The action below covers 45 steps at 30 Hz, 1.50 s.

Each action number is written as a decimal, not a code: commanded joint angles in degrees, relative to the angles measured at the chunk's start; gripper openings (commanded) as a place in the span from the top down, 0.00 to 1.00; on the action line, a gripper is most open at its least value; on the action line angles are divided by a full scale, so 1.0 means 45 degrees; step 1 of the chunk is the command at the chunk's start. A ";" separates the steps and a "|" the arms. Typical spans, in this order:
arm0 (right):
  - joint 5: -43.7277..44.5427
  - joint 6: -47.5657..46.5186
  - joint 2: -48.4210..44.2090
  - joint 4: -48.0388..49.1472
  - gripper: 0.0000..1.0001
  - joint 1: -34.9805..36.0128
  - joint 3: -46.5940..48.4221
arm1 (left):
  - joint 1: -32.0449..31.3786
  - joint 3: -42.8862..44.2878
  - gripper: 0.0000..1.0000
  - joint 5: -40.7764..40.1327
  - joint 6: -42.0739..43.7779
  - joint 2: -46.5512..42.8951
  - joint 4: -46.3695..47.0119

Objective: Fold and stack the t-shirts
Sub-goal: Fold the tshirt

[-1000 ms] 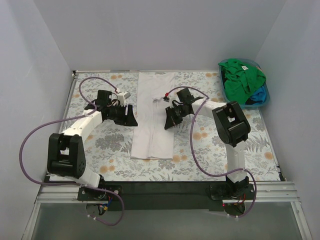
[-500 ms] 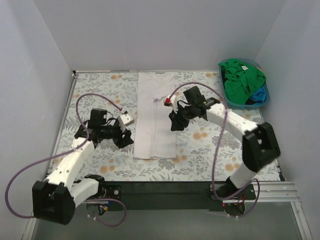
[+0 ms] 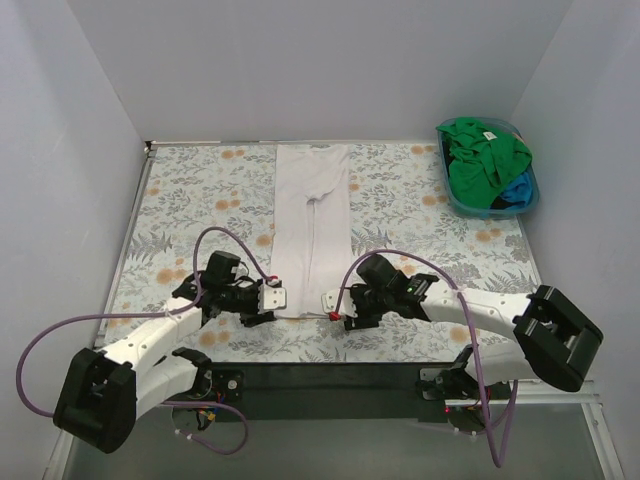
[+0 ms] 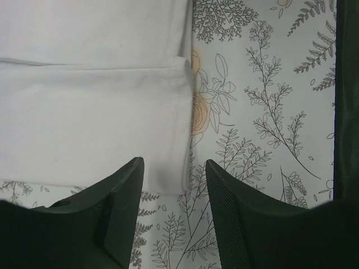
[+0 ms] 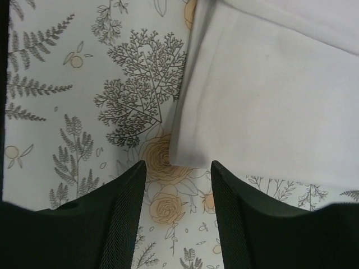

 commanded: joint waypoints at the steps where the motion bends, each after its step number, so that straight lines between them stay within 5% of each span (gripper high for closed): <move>1: 0.0636 -0.0598 0.0440 0.1757 0.44 0.0148 0.0122 | -0.0632 -0.0689 0.53 -0.0449 0.0038 -0.0012 0.1640; 17: 0.0948 -0.1555 0.1318 0.2265 0.49 0.0871 -0.0738 | -0.1045 -0.1003 0.58 -0.1505 -0.0355 0.1160 0.2521; 22: 0.1533 -0.1575 0.2179 0.2245 0.64 0.0871 -0.0718 | -0.1064 -0.1121 0.67 -0.1584 0.0074 0.1237 0.2288; 27: 0.1592 -0.1555 0.2121 0.2206 0.76 0.0852 -0.0972 | -0.1064 -0.0634 0.88 -0.1584 0.0173 0.1531 0.1370; 30: 0.1827 -0.1322 0.1946 0.1759 0.97 0.0871 -0.0739 | -0.1064 -0.0244 0.99 -0.1467 -0.0216 0.1473 0.1232; 45: 0.1102 0.0691 -0.1686 -0.1347 0.99 0.1535 0.0178 | -0.2255 0.1671 1.00 0.0194 -0.2283 -0.0130 -0.2225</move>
